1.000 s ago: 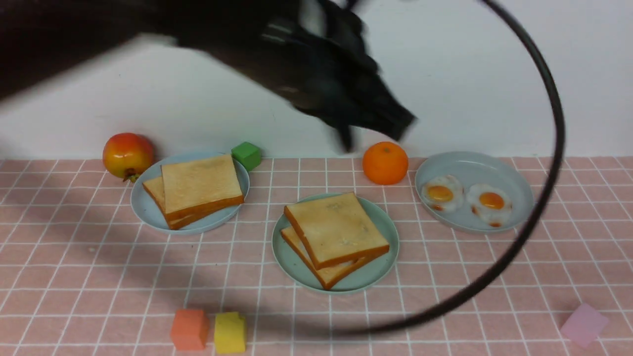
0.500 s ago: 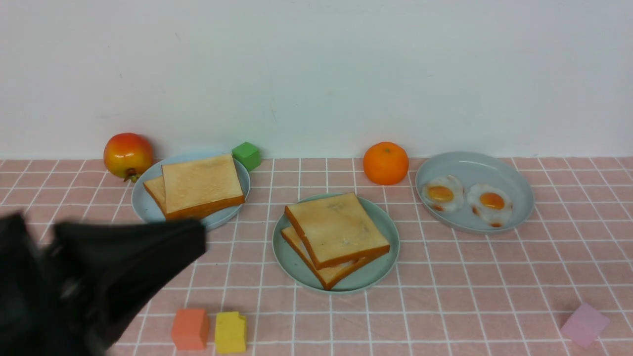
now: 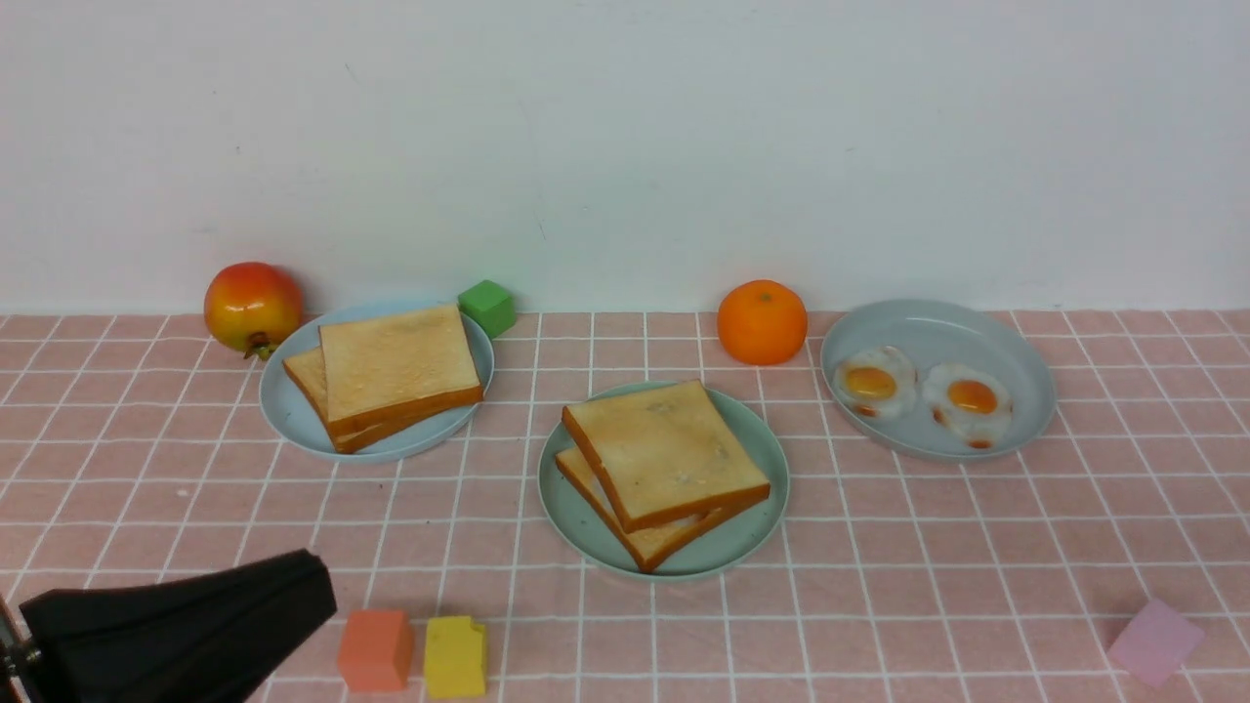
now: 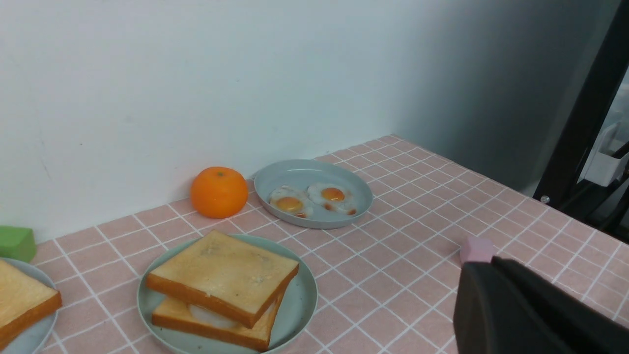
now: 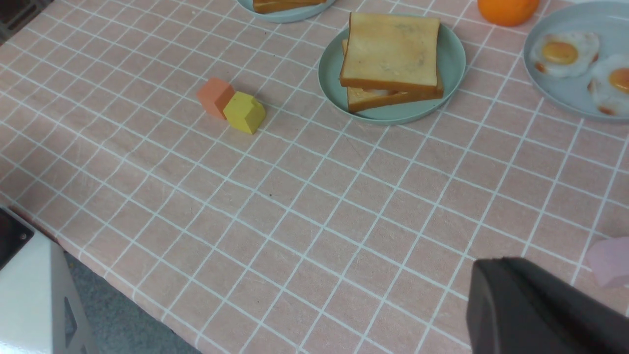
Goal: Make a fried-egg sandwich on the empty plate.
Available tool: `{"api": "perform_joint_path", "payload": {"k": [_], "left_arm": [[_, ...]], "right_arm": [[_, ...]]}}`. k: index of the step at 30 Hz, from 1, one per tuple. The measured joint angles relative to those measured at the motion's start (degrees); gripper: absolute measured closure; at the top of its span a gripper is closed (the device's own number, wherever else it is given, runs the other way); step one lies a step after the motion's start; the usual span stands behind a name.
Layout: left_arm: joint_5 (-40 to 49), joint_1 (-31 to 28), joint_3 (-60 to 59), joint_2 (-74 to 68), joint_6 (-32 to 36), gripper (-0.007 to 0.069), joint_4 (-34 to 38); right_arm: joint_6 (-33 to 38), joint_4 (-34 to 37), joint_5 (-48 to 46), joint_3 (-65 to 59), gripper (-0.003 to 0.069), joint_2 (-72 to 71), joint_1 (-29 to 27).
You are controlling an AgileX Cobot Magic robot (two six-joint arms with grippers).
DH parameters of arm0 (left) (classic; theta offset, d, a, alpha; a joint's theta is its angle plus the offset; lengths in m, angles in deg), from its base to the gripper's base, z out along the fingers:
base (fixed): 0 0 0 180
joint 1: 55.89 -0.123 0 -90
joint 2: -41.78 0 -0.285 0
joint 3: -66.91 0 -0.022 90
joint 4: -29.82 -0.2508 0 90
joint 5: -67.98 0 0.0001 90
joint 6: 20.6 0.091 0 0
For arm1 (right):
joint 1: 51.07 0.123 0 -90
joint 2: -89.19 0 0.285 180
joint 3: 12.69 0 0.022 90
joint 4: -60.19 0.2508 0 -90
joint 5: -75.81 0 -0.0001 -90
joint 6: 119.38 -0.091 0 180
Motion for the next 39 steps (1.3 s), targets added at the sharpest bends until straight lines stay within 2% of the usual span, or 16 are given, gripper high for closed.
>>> {"api": "perform_joint_path", "payload": {"k": [7, 14, 15, 19, 20, 21, 25, 30, 39], "left_arm": [[0.7, 0.0, 0.0, 0.1, 0.0, 0.0638, 0.0], [0.7, 0.0, -0.2, 0.1, 0.0, 0.0638, 0.2], [0.7, 0.0, -0.2, 0.1, 0.0, 0.0638, 0.2], [0.7, 0.0, -0.2, 0.1, 0.0, 0.0637, 0.2], [0.7, 0.0, -0.2, 0.1, 0.0, 0.0637, 0.2], [0.7, 0.0, -0.2, 0.1, 0.0, 0.0637, 0.2], [0.7, 0.0, -0.2, 0.1, 0.0, 0.0636, 0.2], [0.7, 0.0, -0.2, 0.1, 0.0, 0.0634, 0.2], [0.7, 0.0, -0.2, -0.1, 0.0, 0.0627, 0.3]], "right_arm": [[0.0, 0.0, -0.1, -0.4, 0.0636, 0.0, -0.9], [0.0, -2.3, 1.9, -4.7, 0.0631, -0.7, -14.9], [0.0, -3.1, 4.8, -6.8, 0.0631, -1.6, -18.8], [0.1, -3.2, 18.4, -16.8, 0.0631, -5.7, -27.6], [0.1, -3.1, 26.3, -23.1, 0.0631, -8.5, -32.2], [0.1, -3.1, 32.1, -28.0, 0.0629, -9.9, -34.4], [0.1, -3.0, 48.5, -45.3, 0.0629, -16.8, -43.5], [0.1, -3.0, 57.3, -56.2, 0.0666, -23.0, -47.5], [-0.2, -3.0, 58.1, -57.7, 0.0669, -25.0, -47.8]]}}
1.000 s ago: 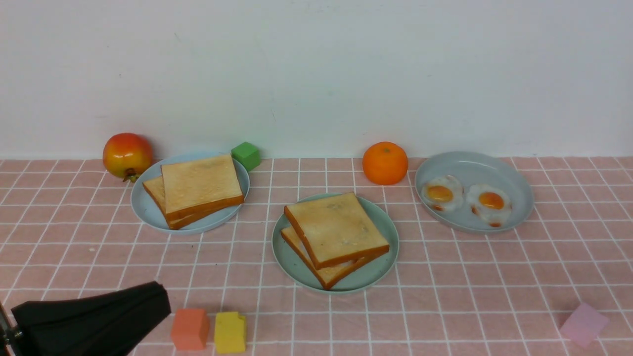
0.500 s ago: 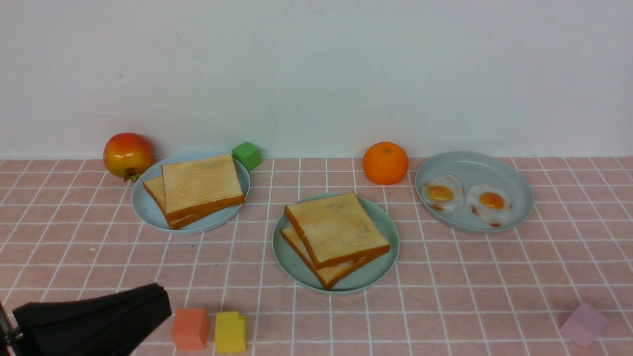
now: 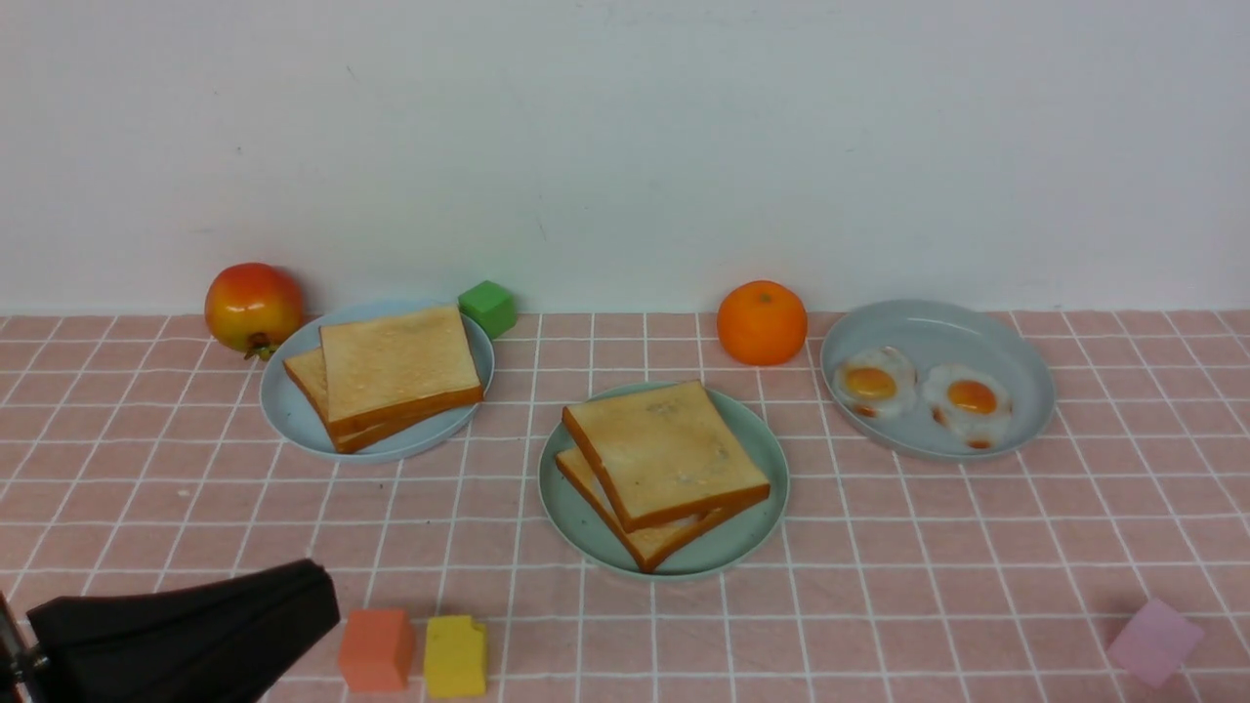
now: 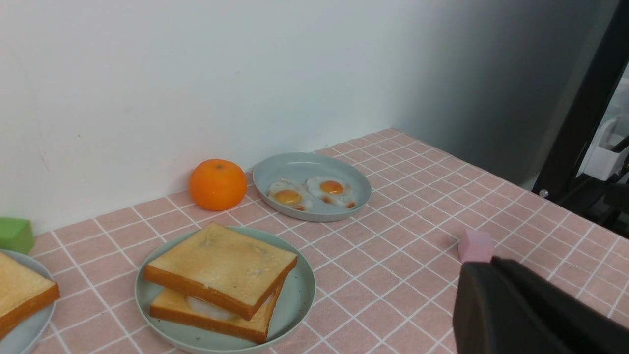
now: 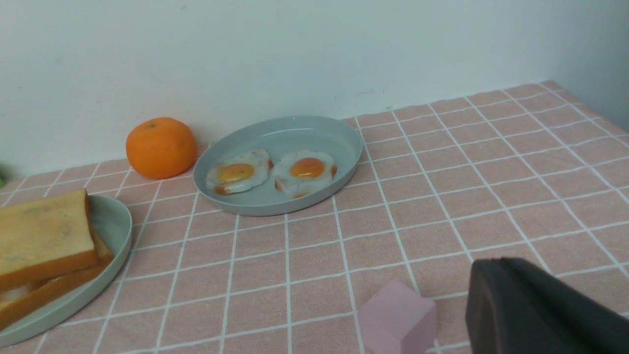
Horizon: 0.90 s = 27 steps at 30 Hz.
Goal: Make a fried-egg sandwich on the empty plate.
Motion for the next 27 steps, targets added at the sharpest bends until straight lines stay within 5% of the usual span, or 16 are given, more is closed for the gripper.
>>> {"api": "perform_joint_path", "payload": {"k": [8, 18, 27], "left_arm": [[0.0, 0.0, 0.0, -0.4, 0.0, 0.0621, 0.0], [0.0, 0.0, 0.0, -0.5, 0.0, 0.0617, 0.0], [0.0, 0.0, 0.0, -0.5, 0.0, 0.0609, 0.0]], "right_arm": [[1.7, 1.6, -1.2, 0.0, 0.0669, 0.0, -0.1], [24.5, 16.6, -10.2, 0.3, 0.0667, 0.0, -0.1], [26.4, 19.1, -10.7, 0.4, 0.0663, 0.0, -0.1]]}}
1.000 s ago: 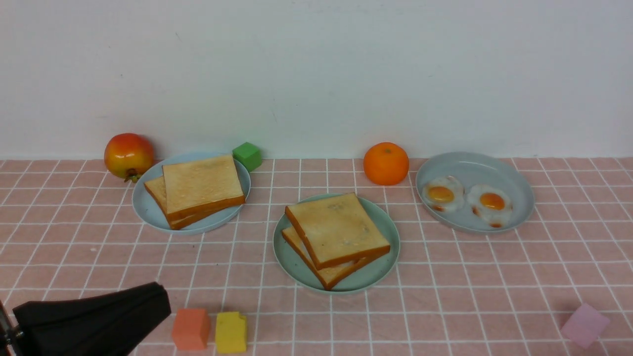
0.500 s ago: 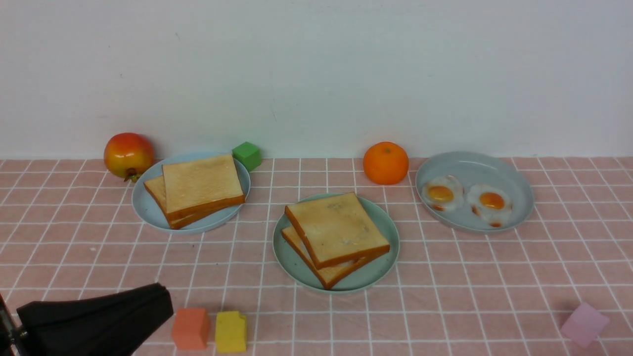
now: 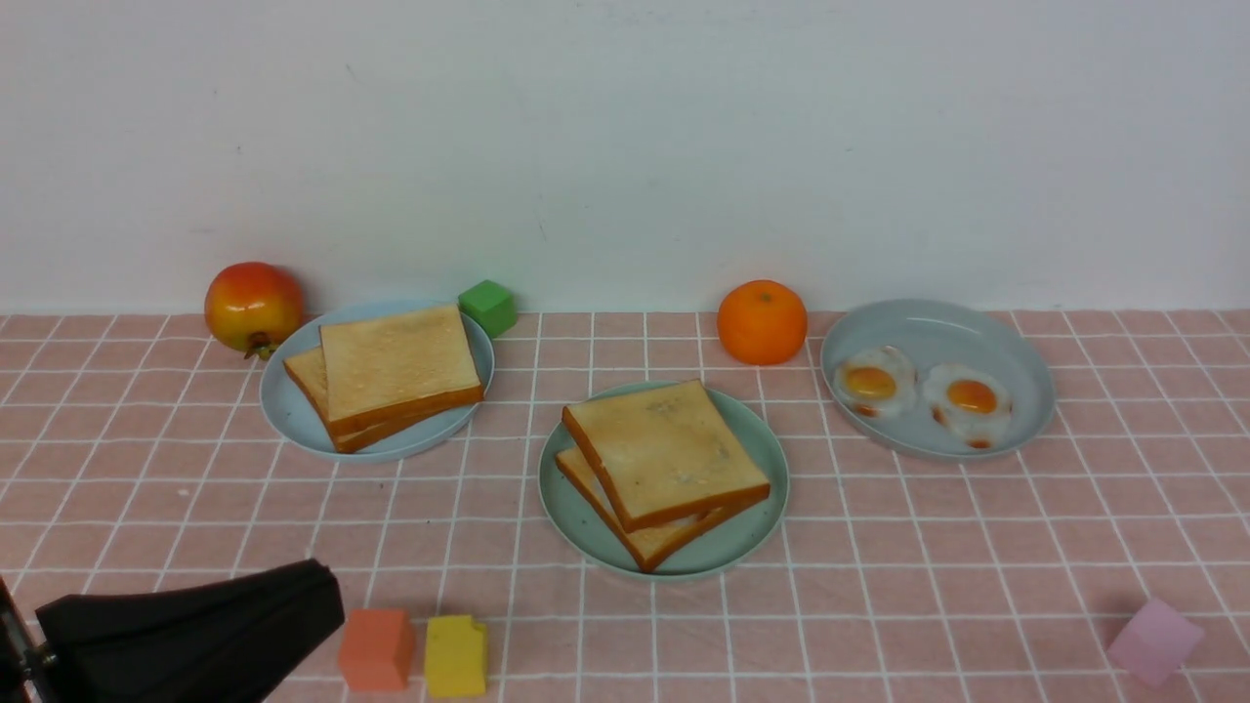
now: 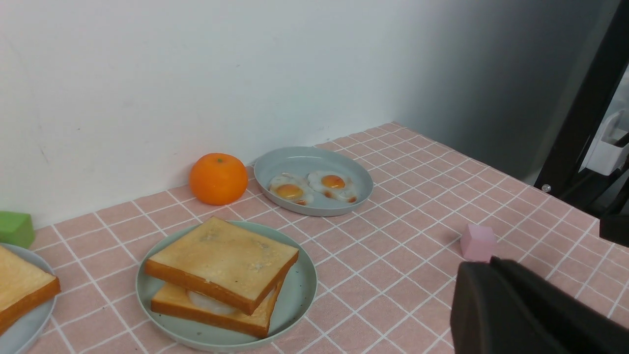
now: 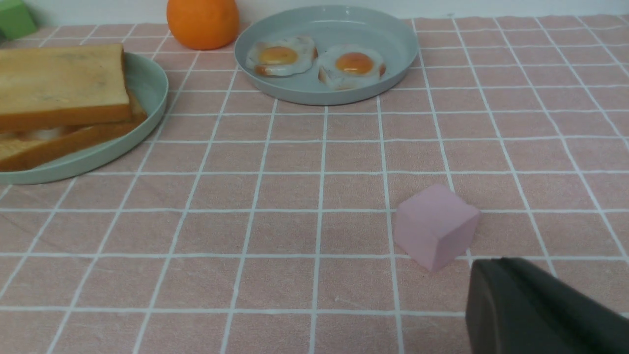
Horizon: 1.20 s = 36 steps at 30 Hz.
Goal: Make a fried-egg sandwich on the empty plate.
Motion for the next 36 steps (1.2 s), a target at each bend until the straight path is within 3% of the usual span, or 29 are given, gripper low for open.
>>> {"api": "perform_joint_path", "payload": {"k": [18, 21, 24, 25, 28, 30, 33, 36], "left_arm": [[0.0, -1.0, 0.0, 0.1, 0.0, 0.0598, 0.0], [0.0, -7.4, -0.9, 2.4, 0.0, 0.0638, 0.0], [2.2, -21.0, -4.4, 9.6, -0.1, 0.0638, 0.0], [2.5, -21.0, -4.4, 9.6, -0.1, 0.0638, 0.0], [7.4, -35.7, -10.3, 19.3, -0.4, 0.0638, 0.0], [10.2, -41.5, -13.6, 24.0, -1.1, 0.0638, 0.1], [15.7, -47.5, -19.1, 26.4, -3.3, 0.0638, 0.4], [21.0, -49.2, -21.2, 26.6, -6.0, 0.0638, 0.8]], "right_arm": [[0.2, 0.3, 0.0, 0.0, 0.0651, 0.0, 0.0], [0.2, 0.3, 0.0, 0.0, 0.0649, 0.0, 0.0], [0.2, 0.3, 0.0, 0.0, 0.0646, 0.0, 0.0], [0.2, 0.3, 0.0, 0.0, 0.0646, 0.0, 0.0], [0.2, 0.3, -0.1, 0.0, 0.0643, 0.0, 0.0], [0.2, 0.3, -0.1, 0.0, 0.0641, 0.0, 0.0], [0.2, 0.3, -0.1, 0.0, 0.0638, -0.1, 0.0], [0.2, 0.4, -0.1, 0.0, 0.0636, -0.1, 0.0]]}}
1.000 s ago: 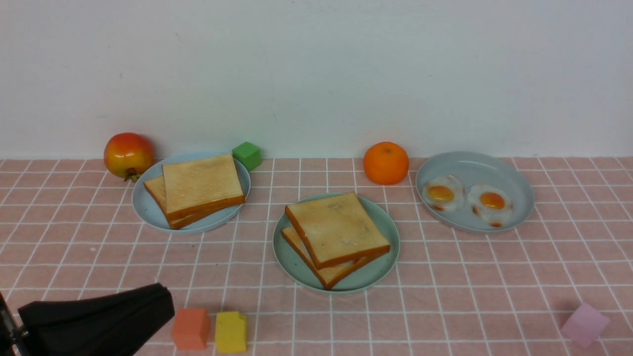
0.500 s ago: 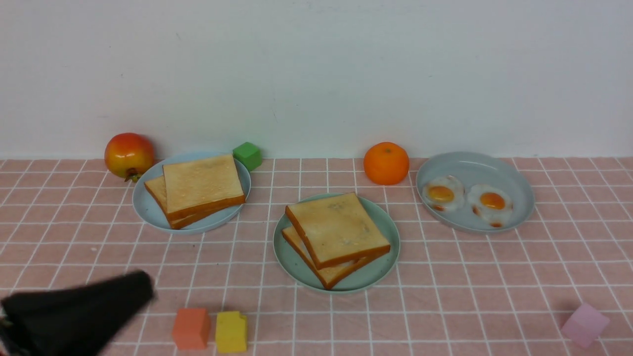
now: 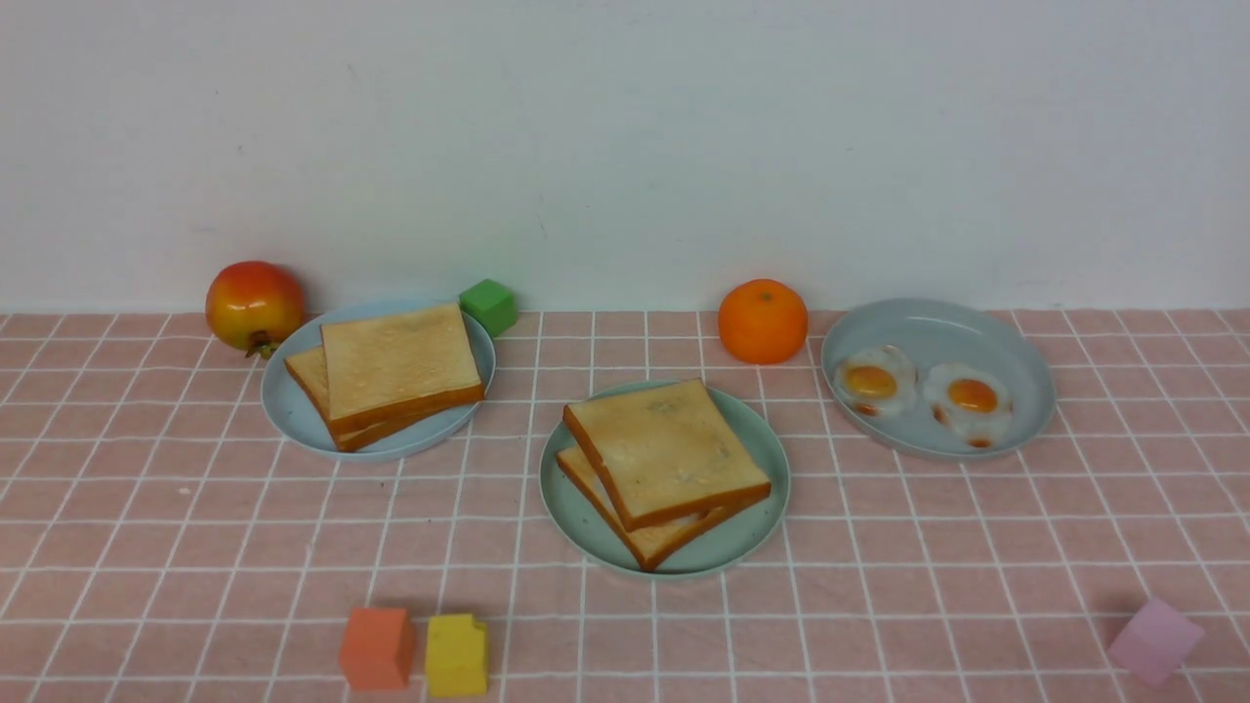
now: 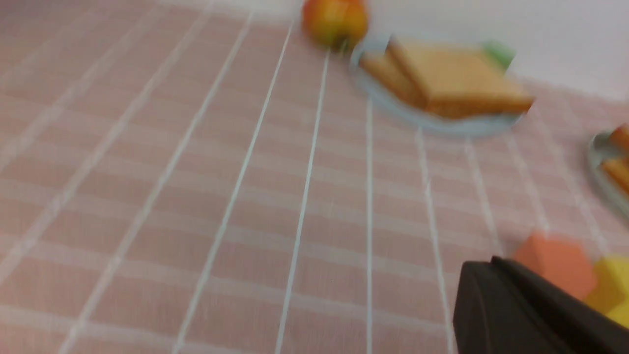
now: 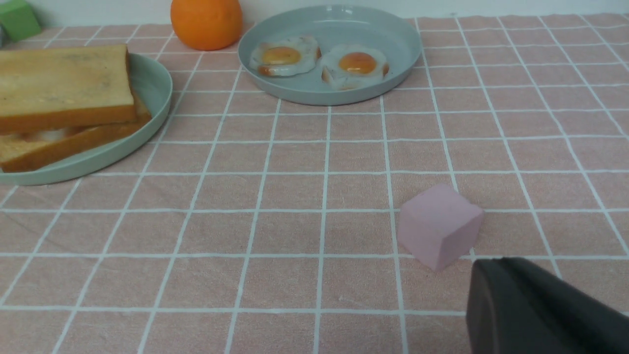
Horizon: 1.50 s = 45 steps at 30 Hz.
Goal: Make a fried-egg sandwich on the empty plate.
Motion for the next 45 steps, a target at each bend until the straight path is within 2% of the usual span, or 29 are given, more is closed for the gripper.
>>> {"api": "perform_joint_path", "payload": {"k": [45], "left_arm": [[0.6, -0.1, -0.1, 0.0, -1.1, 0.0637, 0.1]], "right_arm": [[0.0, 0.0, 0.0, 0.0, 0.0586, 0.0, 0.0]]}}
